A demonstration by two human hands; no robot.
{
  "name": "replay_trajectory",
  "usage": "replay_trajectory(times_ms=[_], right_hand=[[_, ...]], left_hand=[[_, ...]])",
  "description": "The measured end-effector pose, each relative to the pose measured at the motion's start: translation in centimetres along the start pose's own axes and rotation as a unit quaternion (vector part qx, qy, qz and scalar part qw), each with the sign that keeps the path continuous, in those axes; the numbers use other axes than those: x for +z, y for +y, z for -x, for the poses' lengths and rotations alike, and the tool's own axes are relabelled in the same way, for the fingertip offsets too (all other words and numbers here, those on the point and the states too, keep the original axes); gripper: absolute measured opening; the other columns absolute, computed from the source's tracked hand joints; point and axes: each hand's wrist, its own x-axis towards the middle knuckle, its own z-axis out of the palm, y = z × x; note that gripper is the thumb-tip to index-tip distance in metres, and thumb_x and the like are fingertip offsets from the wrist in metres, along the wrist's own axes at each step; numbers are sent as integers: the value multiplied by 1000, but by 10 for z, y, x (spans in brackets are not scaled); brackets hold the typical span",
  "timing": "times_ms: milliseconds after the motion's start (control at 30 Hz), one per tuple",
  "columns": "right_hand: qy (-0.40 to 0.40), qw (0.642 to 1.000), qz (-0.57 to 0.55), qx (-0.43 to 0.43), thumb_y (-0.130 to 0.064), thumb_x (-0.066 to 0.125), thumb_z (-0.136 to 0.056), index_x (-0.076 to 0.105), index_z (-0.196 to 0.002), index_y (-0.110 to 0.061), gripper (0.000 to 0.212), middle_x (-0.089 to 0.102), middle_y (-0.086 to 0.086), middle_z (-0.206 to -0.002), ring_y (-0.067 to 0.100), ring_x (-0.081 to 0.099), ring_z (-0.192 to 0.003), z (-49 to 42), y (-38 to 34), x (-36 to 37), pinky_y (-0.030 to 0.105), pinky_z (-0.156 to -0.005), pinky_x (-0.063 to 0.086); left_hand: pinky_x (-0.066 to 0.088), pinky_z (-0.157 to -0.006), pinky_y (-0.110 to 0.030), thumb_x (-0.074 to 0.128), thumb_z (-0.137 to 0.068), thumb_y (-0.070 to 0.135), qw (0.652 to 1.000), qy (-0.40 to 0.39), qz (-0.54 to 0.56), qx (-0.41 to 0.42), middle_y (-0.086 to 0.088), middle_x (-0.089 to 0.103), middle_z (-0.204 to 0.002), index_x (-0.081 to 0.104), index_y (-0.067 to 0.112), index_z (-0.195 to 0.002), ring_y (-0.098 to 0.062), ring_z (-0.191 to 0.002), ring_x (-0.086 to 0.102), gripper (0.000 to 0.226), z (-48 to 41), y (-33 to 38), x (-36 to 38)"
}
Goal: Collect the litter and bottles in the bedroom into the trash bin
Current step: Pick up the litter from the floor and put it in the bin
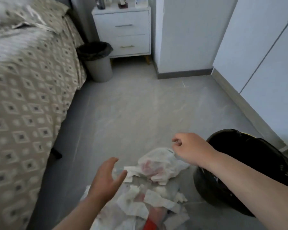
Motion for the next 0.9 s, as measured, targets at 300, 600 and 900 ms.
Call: replay_trajectory(times_ms=[300, 600, 900], right_hand=[[-259, 950, 149, -90, -33, 49, -88, 57, -123, -22, 38, 59, 5, -131, 25, 56, -117, -29, -8, 156, 33, -92, 47], [-287, 937, 196, -38, -59, 63, -75, 21, -143, -15, 91, 24, 10, -146, 33, 29, -134, -19, 24, 233, 47, -103, 40], [-238, 960, 140, -42, -16, 53, -89, 27, -146, -19, 62, 40, 4, -146, 21, 39, -134, -15, 48, 237, 32, -105, 37]], left_hand=[[33, -109, -34, 68, -81, 41, 985, -61, -5, -162, -5, 44, -144, 43, 13, -137, -21, -132, 40, 68, 16, -120, 38], [16, -118, -44, 66, -59, 69, 947, -219, -209, -109, -4, 5, -160, 9, 23, -150, -25, -147, 5, 117, 2, -149, 80], [46, -73, -30, 68, -69, 28, 981, -129, -77, -121, 1, 58, -98, 65, 23, -86, -19, -89, 58, 17, -8, -146, 78]])
